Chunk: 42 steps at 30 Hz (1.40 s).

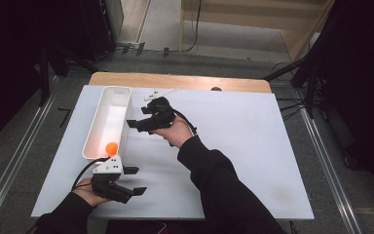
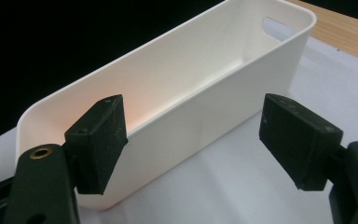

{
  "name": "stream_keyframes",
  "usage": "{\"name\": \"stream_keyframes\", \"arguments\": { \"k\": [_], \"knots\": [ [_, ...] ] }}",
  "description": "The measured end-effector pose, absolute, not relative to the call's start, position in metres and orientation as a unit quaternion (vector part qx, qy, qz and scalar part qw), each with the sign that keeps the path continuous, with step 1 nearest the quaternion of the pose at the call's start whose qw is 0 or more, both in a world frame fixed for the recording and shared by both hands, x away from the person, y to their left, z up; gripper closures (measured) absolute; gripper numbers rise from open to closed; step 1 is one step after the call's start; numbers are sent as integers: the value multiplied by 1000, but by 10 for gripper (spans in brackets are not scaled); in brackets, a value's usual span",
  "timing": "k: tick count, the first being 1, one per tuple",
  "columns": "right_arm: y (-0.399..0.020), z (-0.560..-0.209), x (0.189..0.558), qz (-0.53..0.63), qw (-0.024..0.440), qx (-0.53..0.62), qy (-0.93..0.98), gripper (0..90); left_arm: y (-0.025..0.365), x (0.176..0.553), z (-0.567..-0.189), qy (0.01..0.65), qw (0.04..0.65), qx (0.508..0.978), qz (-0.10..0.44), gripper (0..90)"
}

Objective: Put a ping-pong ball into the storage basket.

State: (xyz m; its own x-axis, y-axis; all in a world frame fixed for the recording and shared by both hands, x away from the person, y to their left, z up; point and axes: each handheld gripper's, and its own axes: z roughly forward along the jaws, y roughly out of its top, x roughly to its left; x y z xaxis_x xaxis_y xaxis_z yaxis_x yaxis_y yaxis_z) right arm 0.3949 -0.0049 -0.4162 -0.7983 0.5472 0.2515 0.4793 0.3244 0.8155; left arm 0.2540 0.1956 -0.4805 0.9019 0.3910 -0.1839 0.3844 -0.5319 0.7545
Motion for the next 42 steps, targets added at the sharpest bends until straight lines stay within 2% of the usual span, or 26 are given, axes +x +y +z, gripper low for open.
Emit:
{"name": "stream_keyframes", "arguments": {
  "k": [17, 42],
  "knots": [
    [-39, -416, 377, 475, 38, 307, 824, 213, 196, 254, -482, 222, 426, 877, 5, 241],
    [-73, -438, 346, 465, 42, 301, 832, 213, 195, 254, -484, 221, 420, 880, 6, 241]
  ]
}}
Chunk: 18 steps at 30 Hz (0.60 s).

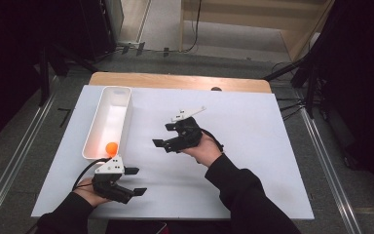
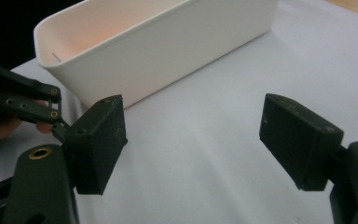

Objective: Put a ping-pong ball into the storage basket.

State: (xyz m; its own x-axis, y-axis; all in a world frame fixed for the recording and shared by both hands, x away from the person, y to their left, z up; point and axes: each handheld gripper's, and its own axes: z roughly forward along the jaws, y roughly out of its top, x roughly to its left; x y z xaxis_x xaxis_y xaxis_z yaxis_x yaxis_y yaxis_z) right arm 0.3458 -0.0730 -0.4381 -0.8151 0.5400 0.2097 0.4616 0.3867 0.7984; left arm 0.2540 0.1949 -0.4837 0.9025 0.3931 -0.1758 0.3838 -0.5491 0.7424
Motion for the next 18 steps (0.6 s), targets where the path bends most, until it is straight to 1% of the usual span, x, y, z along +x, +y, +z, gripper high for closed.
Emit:
{"name": "stream_keyframes", "arguments": {
  "k": [18],
  "knots": [
    [-103, -448, 325, 474, 43, 307, 824, 213, 194, 253, -484, 221, 416, 882, 6, 241]
  ]
}}
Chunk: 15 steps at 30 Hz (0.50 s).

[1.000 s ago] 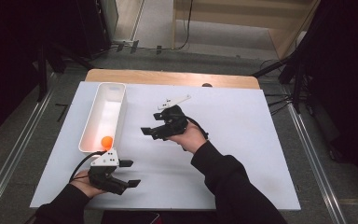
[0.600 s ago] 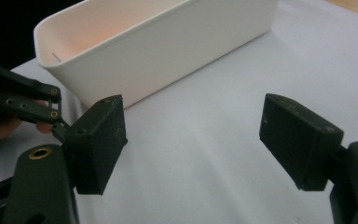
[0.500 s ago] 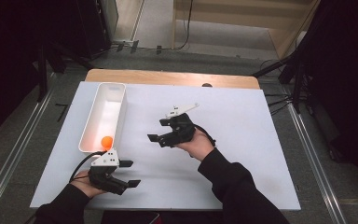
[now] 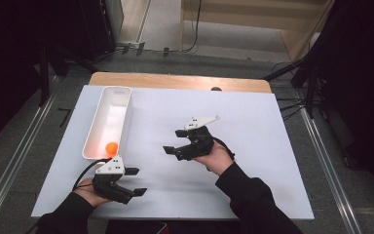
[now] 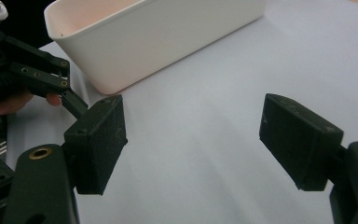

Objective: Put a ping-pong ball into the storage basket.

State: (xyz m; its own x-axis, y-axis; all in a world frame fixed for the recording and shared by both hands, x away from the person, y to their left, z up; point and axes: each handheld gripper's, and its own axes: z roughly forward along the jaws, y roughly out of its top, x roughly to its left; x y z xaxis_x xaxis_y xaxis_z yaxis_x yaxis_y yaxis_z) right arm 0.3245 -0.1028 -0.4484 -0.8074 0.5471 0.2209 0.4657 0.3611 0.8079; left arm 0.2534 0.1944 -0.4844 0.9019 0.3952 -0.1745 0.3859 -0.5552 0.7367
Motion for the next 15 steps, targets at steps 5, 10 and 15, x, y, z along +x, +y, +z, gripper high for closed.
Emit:
{"name": "stream_keyframes", "arguments": {
  "k": [5, 10, 15],
  "knots": [
    [-110, -450, 319, 472, 40, 303, 827, 213, 194, 253, -483, 218, 419, 882, 7, 241],
    [-123, -451, 316, 470, 42, 310, 825, 213, 194, 252, -482, 214, 419, 882, 4, 241],
    [-134, -452, 313, 469, 47, 319, 822, 213, 194, 252, -482, 214, 420, 882, 6, 241]
  ]
}}
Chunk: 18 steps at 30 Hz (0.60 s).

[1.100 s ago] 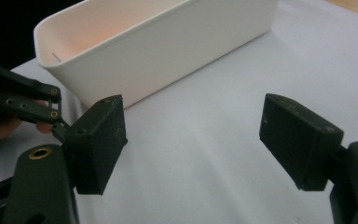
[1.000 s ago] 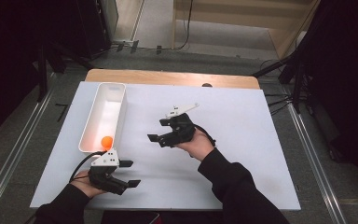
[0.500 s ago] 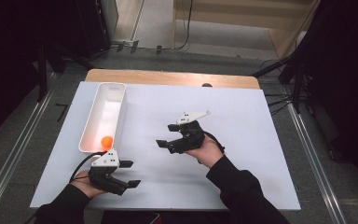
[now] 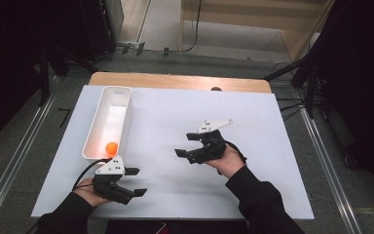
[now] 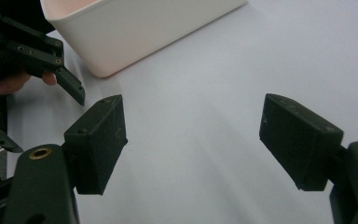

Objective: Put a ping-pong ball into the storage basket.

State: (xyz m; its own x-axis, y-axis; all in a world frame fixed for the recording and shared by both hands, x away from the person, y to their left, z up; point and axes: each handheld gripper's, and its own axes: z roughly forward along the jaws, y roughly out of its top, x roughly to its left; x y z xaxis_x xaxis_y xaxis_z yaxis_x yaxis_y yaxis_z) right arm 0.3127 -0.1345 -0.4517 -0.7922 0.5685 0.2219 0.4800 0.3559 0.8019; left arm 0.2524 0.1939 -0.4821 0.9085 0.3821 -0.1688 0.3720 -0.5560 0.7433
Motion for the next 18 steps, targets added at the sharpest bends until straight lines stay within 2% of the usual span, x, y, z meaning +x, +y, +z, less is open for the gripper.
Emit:
{"name": "stream_keyframes", "arguments": {
  "k": [18],
  "knots": [
    [-156, -463, 291, 458, 43, 330, 825, 213, 193, 252, -482, 212, 417, 884, 6, 241]
  ]
}}
